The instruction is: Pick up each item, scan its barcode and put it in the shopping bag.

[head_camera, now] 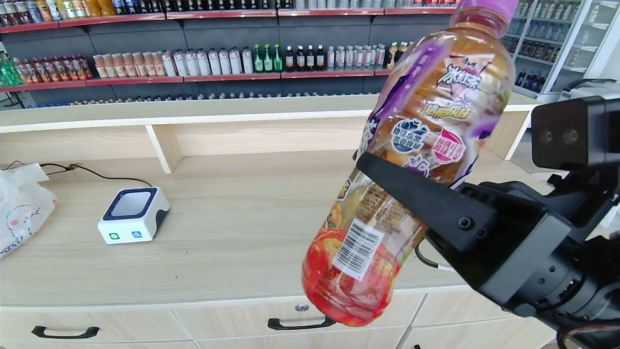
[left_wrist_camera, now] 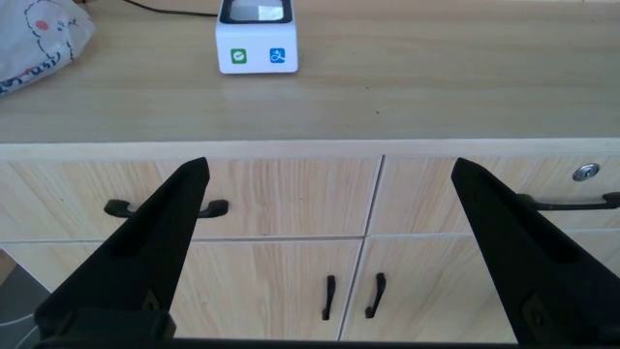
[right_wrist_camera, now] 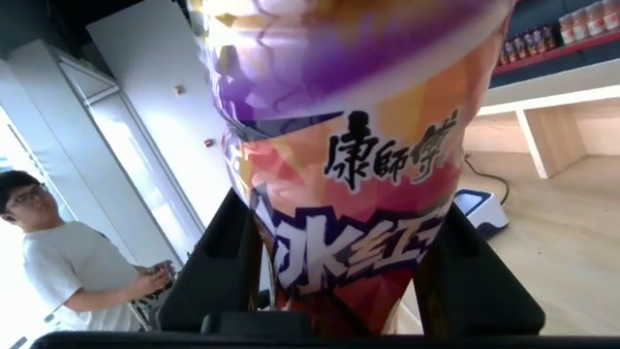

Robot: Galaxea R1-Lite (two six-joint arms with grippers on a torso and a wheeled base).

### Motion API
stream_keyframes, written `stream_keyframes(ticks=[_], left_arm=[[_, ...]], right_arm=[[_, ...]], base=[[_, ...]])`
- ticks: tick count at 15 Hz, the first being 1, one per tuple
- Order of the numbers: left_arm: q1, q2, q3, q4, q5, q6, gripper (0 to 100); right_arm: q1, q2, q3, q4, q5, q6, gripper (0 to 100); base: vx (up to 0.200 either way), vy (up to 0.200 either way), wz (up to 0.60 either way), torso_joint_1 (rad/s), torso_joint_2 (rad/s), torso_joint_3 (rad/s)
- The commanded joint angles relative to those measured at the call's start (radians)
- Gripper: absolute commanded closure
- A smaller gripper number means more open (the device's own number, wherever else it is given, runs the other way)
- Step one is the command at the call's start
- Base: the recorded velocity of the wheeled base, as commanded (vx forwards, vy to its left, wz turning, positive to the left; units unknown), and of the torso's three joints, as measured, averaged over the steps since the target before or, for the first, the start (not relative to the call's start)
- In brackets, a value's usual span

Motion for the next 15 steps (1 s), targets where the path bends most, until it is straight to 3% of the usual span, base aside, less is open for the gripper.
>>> stream_keyframes(ticks=[1,3,9,12,15], left_arm=[[0.0,0.0,0.0,0.0,0.0,-0.002,0],[0.0,0.0,0.0,0.0,0.0,-0.003,0],[0.0,0.0,0.0,0.0,0.002,-0.005,0],[0.0,0.0,0.0,0.0,0.002,-0.005,0],[0.0,0.0,0.0,0.0,0.002,-0.005,0]], right_arm=[[-0.048,-0.001,0.086,-0.001,0.021,-0.118,100],[-0.065,0.066,0.106,-0.001,0.01,-0.312,100],[-0.184,0.12,0.083,-0.001,-0.154,-0.537,100],[-0.346,0.123,0.081,-0.001,-0.244,-0.661,100],[-0.451,0.114,0.081,-0.001,-0.251,-0.666,100]], base=[[0.0,0.0,0.0,0.0,0.0,0.0],[0.0,0.0,0.0,0.0,0.0,0.0],[0.0,0.0,0.0,0.0,0.0,0.0],[0.0,0.0,0.0,0.0,0.0,0.0],[-0.067,0.0,0.0,0.001,0.0,0.002]])
